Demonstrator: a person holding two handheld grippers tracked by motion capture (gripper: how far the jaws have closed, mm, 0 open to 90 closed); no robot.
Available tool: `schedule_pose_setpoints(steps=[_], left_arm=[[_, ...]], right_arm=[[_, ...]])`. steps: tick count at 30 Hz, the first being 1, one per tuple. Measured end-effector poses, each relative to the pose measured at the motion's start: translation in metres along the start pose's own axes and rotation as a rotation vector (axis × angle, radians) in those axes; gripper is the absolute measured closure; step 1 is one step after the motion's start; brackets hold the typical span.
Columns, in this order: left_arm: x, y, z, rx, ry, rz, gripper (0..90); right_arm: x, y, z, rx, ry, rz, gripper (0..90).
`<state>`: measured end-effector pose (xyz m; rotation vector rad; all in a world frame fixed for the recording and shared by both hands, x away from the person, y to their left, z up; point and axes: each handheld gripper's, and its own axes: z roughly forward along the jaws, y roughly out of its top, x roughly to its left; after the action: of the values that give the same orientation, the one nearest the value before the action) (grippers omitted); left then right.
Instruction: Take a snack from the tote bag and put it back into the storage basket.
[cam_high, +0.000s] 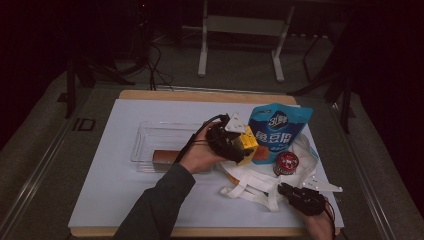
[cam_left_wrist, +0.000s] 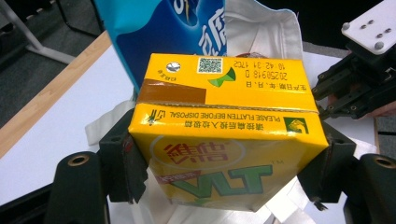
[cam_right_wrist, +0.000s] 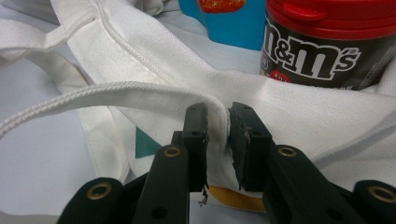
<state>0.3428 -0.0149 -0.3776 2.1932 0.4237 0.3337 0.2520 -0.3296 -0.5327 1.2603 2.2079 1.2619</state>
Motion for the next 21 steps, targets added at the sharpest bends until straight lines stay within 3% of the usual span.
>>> schedule_pose_setpoints(steps=[21], left_arm=[[0.016,-0.012,-0.024,-0.010,0.049,-0.043,28.8]], right_arm=[[0.000,0.000,0.000,0.000,-0.001,0.001,76.3]])
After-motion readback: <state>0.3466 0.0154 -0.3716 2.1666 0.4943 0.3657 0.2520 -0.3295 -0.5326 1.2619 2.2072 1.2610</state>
